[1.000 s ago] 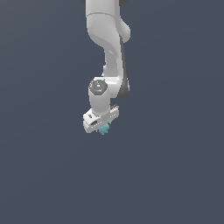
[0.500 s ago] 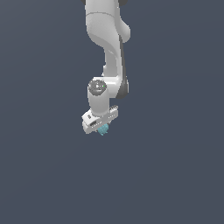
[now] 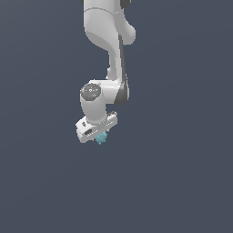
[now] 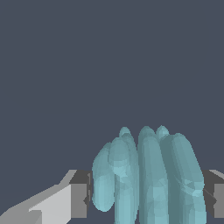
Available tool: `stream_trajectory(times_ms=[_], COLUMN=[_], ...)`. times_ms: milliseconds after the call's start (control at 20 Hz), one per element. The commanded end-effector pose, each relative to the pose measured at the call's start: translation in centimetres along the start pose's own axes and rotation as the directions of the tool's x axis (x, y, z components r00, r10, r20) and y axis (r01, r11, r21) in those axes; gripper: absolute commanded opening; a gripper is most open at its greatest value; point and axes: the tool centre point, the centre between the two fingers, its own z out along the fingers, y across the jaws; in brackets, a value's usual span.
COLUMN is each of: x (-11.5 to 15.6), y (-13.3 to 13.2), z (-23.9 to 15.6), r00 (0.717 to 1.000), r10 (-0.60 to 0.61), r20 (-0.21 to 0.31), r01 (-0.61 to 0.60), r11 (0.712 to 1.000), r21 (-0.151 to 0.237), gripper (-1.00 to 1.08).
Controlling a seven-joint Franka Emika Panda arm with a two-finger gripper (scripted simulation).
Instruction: Pick up the object and move it to a goal position.
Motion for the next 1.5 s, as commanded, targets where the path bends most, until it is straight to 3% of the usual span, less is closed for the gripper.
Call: stream_trajectory(times_ms=[0,750,1450], x=[0.3,2.4,3.2], y=[1.6,10.6,13.4], z=[-0.8,-5.3,-6.5], r00=[1.0,1.0,1.0], r10=[0.0,0.0,0.0], r20=[0.0,0.0,0.0], r01=[0.0,0.0,0.0], r11=[1.0,1.0,1.0], r21=[0.0,0.0,0.0], gripper=[-1.0,-1.0,-1.0])
